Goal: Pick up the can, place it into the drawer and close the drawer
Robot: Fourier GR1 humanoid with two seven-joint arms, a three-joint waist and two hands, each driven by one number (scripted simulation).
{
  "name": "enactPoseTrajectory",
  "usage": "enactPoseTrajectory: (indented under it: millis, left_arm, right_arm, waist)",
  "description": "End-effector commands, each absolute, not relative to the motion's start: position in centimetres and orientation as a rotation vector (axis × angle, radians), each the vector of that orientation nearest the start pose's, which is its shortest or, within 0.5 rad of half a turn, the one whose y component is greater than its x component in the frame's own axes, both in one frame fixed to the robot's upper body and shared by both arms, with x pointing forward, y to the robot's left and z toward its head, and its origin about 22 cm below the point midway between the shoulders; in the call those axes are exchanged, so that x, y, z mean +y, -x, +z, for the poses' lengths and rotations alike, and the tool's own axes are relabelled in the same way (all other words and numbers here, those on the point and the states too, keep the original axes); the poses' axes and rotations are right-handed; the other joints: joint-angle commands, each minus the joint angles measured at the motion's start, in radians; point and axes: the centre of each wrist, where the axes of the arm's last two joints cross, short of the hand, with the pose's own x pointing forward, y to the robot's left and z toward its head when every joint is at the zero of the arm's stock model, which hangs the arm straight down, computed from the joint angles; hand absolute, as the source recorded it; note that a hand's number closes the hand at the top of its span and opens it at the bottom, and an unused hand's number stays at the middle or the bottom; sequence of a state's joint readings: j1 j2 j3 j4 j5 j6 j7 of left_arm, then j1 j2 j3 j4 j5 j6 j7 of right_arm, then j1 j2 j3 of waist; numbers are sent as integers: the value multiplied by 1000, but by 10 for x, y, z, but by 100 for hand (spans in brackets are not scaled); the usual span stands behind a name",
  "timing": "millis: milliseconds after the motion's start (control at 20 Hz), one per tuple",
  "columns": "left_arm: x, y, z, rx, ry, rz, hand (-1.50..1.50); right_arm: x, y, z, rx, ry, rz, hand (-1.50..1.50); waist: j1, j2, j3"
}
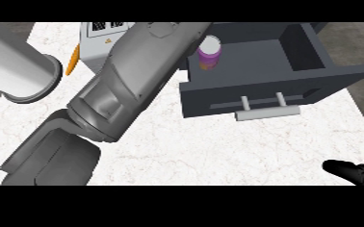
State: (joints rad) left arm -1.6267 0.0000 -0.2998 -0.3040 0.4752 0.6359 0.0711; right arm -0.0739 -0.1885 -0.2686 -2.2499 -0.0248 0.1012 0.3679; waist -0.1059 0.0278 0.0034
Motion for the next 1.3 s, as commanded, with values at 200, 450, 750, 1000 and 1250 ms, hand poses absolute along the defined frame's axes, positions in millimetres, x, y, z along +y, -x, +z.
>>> enactPoseTrajectory:
  millis: [200,450,750,1000,1250]
  left_arm:
    - [-17,-437,248,-1699,-77,-12,-150]
    - [-26,-432,271,-1712,-30,30,-150]
    - [-18,-437,254,-1732,-39,16,-150]
    - [-24,-434,268,-1724,-57,-19,-150]
    - [-12,-440,240,-1732,-75,-52,-150]
  right_arm:
    - [-282,-208,189,-2009,466,347,-150]
    - [-273,-230,188,-1989,587,535,-150]
    - [-258,-268,175,-1944,738,693,-150]
    - [-218,-286,136,-1882,831,822,-150]
    - [-216,-319,116,-1801,929,922,-150]
  waist:
    - [6,6,0]
    - [16,7,0]
    - [54,6,0]
    - [87,-6,-2]
    - [106,-13,-3]
